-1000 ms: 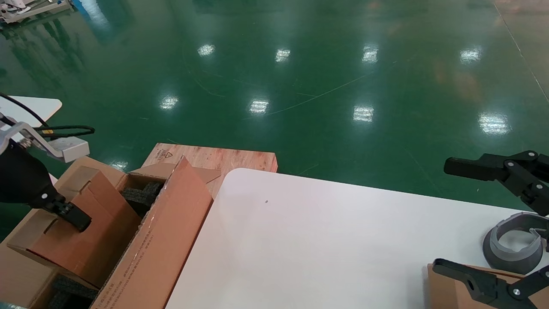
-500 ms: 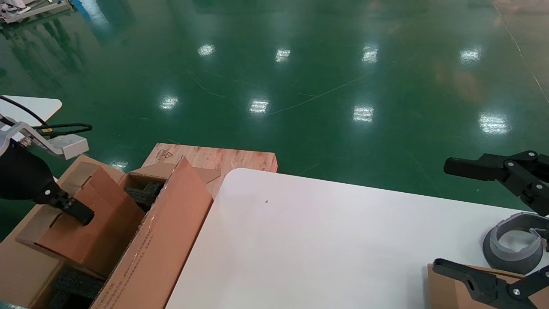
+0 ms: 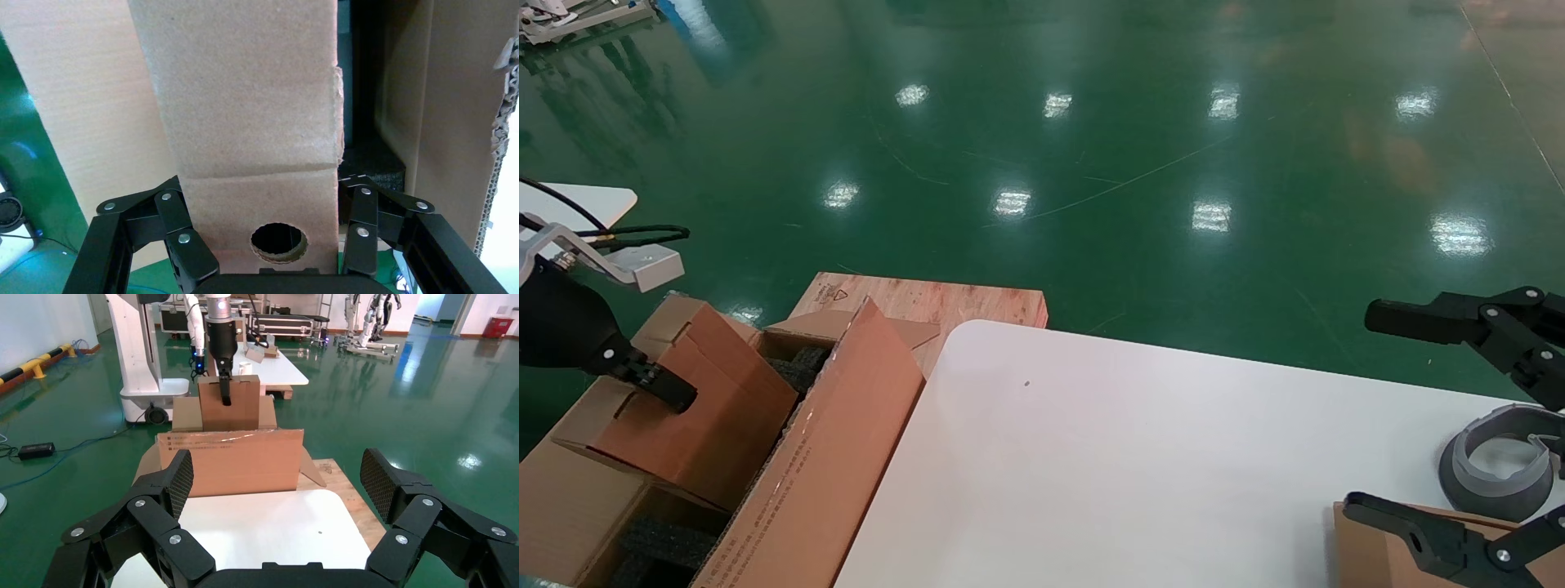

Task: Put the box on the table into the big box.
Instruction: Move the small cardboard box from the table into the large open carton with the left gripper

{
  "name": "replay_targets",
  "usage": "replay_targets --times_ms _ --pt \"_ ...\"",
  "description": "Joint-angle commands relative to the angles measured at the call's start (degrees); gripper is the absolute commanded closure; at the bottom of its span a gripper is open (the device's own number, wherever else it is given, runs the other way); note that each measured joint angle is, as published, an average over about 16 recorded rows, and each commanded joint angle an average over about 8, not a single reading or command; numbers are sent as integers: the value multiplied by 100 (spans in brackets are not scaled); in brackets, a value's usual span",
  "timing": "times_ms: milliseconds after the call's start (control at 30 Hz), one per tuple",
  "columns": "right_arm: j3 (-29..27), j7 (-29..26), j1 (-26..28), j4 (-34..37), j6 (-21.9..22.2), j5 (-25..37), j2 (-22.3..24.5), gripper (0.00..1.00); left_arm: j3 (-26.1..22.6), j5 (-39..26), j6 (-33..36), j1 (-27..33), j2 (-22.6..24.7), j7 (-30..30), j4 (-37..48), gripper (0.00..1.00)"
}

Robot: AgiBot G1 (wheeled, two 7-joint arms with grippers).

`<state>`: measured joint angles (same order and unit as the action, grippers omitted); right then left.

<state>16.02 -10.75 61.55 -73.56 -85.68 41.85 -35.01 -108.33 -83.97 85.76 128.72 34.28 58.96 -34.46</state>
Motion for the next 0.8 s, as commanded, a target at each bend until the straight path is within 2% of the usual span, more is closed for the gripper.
replay_targets --times_ms 33,800 --pt "0 0 0 0 0 0 0 0 0 15 -13 -39 6 -29 26 100" --pt "0 0 0 0 0 0 0 0 -144 -39 -190 -337 318 -384 563 100"
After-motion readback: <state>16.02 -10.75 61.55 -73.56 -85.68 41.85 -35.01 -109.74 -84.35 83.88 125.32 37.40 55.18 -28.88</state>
